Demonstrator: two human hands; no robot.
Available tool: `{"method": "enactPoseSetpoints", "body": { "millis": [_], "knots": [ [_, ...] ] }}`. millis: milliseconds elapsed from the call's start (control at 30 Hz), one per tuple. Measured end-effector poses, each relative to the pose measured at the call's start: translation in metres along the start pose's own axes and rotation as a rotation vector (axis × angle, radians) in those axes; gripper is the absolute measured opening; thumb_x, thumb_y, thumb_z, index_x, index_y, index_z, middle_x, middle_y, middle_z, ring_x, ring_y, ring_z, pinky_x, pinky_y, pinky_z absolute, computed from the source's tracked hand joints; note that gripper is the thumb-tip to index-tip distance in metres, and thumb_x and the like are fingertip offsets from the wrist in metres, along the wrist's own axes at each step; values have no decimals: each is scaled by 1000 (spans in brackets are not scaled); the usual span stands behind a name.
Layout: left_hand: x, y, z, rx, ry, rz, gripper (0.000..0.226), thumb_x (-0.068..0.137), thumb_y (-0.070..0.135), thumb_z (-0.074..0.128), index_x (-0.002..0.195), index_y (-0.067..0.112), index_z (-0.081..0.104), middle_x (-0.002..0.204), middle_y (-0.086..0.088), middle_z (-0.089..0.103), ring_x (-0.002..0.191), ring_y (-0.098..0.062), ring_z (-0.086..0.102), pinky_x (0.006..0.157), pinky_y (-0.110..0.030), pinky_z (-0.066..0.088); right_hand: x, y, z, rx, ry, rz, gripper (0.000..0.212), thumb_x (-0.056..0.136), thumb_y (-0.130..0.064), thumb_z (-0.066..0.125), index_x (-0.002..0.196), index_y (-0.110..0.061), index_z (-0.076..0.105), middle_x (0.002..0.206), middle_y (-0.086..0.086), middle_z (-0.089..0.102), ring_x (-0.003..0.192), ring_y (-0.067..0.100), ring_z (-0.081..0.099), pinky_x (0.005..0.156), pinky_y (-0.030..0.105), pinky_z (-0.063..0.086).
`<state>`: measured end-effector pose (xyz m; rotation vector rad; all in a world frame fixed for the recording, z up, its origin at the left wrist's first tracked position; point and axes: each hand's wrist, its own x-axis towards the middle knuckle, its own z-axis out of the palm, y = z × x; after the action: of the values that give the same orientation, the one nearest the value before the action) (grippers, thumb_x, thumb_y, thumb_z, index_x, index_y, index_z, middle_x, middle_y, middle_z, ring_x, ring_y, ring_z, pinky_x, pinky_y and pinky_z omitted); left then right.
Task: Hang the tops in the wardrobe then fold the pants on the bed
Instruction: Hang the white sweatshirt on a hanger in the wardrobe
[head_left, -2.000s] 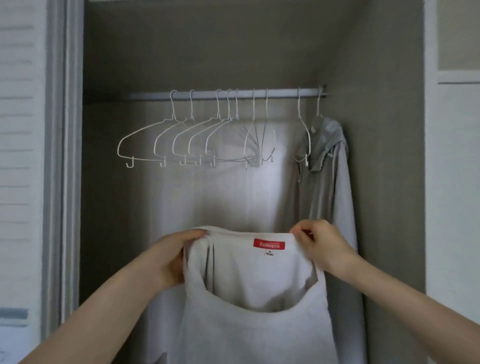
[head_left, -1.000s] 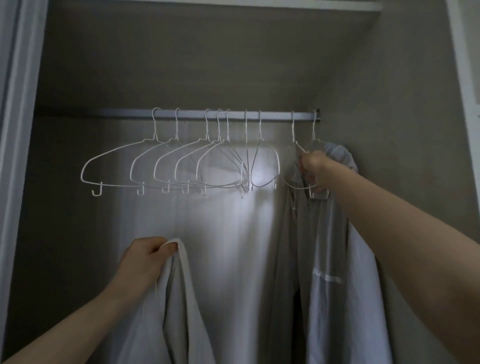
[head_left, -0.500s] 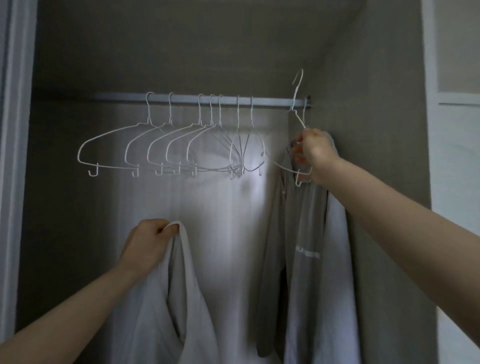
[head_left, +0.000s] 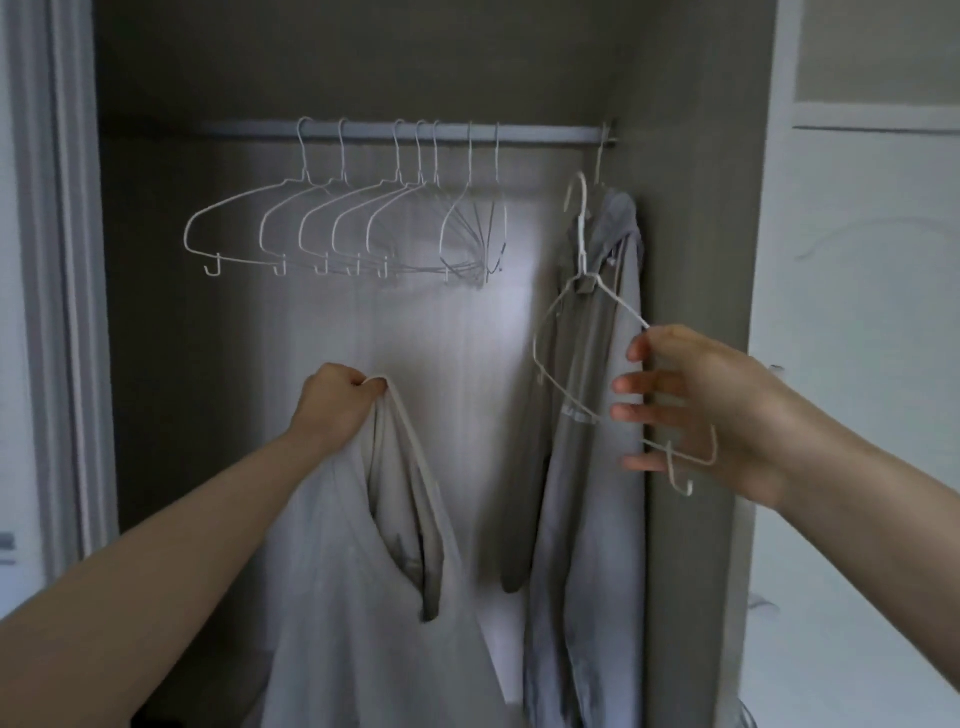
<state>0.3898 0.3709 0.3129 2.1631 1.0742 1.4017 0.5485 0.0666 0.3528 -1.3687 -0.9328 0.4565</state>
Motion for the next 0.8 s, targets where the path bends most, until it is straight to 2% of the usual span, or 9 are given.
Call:
{"method": "enactPoseSetpoints", "body": {
  "millis": [67,167,233,300,367,433,500,633,800],
  "knots": [
    [-7,-6,2,10,-29,-86,53,86,22,65,42,14,37,43,-3,33,45,-21,38,53,-31,32,-13,7,-10,7,-155,96,24,97,-36,47,78,-25,57,72,3,60,60,18,59,66,38,53],
    [-21,-17,3,34,-84,-203,49,84,22,67,43,10,44,47,-6,41,50,-22,43,54,-29,33,-27,13,-25,53,-341,145,21,93,-39,52,80,-22,57,67,5,53,51,17,47,57,30,39],
    [-32,-22,3,48,-118,-264,40,86,25,66,54,3,55,59,-10,53,62,-25,53,59,-30,39,-36,13,-32,121,-471,146,22,89,-40,53,81,-20,56,61,6,48,48,17,42,54,30,38],
    [-39,-26,2,43,-135,-304,34,87,26,66,74,-6,67,78,-17,64,78,-30,62,70,-34,48,-43,14,-37,133,-574,117,24,86,-41,55,83,-17,55,57,7,45,44,16,38,53,31,38],
    [-44,-28,0,-28,-167,-336,37,88,27,66,91,-10,70,93,-24,68,89,-36,66,80,-39,53,-47,16,-38,57,-607,57,24,87,-39,54,84,-15,55,53,8,44,41,16,35,53,33,37],
    [-53,-25,-6,-143,-207,-347,35,90,26,66,99,-7,71,101,-26,68,94,-37,66,81,-37,53,-46,22,-36,19,-599,55,24,88,-39,53,83,-15,57,50,8,43,38,14,32,54,33,40],
    [-61,-17,-15,-251,-210,-323,26,90,25,67,100,1,73,104,-20,70,93,-31,67,80,-33,52,-42,33,-32,31,-600,81,26,89,-39,51,82,-16,57,49,7,43,36,13,30,54,32,43],
    [-71,12,-36,-304,-277,-210,23,91,24,66,99,5,75,102,-15,72,99,-30,66,97,-41,51,-31,65,-18,117,-596,138,28,94,-38,48,82,-14,55,42,3,33,31,11,27,49,28,45],
    [-87,48,-45,-359,-288,-100,23,93,16,62,106,1,73,103,-17,71,93,-24,65,96,-38,49,-33,125,21,224,-634,144,27,93,-35,49,79,-13,56,42,4,39,29,8,32,48,26,45]
  ]
}}
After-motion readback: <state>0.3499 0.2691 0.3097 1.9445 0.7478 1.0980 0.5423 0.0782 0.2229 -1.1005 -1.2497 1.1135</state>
